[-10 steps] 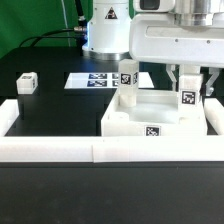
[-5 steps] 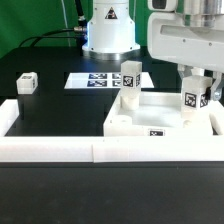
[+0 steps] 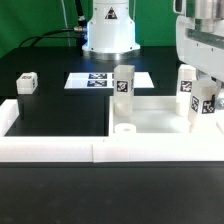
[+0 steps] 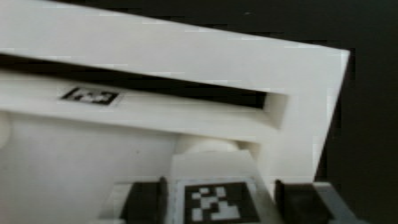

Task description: Assemble square table

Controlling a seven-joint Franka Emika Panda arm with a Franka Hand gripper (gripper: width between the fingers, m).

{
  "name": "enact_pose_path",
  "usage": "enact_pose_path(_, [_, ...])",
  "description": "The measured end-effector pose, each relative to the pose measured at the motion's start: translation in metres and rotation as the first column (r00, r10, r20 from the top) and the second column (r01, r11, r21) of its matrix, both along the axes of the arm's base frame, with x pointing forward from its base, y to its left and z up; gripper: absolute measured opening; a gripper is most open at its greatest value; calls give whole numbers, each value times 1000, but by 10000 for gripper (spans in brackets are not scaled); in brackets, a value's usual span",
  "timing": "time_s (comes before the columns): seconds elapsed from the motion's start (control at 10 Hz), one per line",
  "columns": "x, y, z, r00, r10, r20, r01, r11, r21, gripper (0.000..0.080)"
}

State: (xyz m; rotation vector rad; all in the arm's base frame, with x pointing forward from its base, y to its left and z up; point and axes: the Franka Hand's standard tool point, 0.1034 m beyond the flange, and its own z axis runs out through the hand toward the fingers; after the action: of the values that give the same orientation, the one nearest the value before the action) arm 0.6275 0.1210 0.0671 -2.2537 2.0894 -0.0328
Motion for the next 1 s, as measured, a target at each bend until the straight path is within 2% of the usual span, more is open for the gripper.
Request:
enact_pose_path(0.2, [1, 1, 0, 988, -157, -14, 157, 988, 9, 290])
enact_pose_path(0.3, [1, 1, -1, 985, -172, -15, 172, 985, 8, 374])
enact_pose_path(0.5, [1, 1, -1, 986, -164, -15, 164, 986, 7, 623])
enact_pose_path(0.7, [1, 0, -1, 993, -114, -14, 114, 993, 5, 642])
enact_pose_path(1.0, [-4, -4, -1, 983, 185, -11, -185, 983, -12, 648])
